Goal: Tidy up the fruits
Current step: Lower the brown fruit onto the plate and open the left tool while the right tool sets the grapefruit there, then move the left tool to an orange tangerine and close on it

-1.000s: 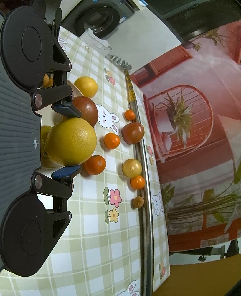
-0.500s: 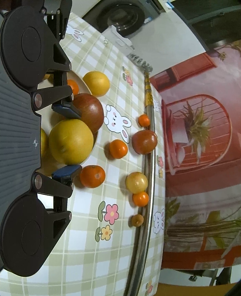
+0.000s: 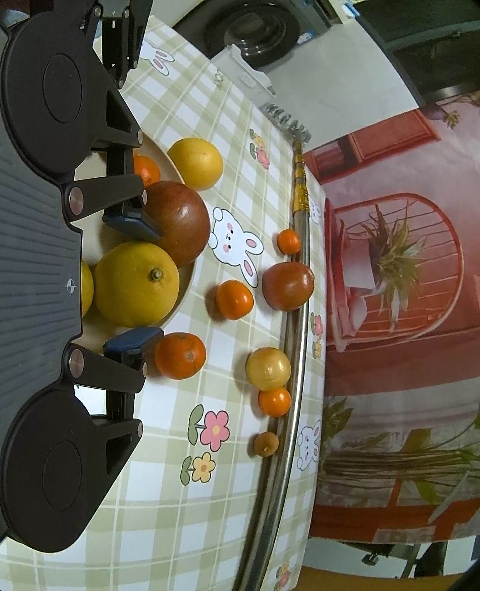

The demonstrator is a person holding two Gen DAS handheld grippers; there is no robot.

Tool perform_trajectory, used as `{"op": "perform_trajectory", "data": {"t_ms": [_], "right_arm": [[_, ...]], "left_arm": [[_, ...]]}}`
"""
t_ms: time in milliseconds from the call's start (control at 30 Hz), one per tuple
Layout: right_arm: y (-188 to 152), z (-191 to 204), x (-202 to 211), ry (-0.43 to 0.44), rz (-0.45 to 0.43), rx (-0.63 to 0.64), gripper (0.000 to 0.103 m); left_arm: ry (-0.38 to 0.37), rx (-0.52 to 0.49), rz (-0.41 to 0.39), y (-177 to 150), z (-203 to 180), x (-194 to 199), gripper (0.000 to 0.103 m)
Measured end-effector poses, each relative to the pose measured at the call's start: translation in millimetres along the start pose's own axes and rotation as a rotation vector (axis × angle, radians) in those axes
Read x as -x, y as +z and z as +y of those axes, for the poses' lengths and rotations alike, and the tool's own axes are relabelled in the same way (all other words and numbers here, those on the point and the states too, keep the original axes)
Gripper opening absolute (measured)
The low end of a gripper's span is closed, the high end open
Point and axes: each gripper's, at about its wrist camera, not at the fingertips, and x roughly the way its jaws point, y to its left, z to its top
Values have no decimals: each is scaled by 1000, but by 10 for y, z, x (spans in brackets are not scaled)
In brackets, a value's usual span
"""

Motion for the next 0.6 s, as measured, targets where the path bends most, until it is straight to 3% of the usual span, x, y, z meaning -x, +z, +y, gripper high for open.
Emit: {"op": "perform_trajectory", "data": {"t_ms": [200, 600], "right_arm": [[-77, -10, 148, 3, -61, -30, 53], [-119, -6, 417, -58, -168, -33, 59]], "left_arm": [[1, 6, -27, -1, -1, 64, 36], [23, 10, -61, -5, -14, 131, 40]]}}
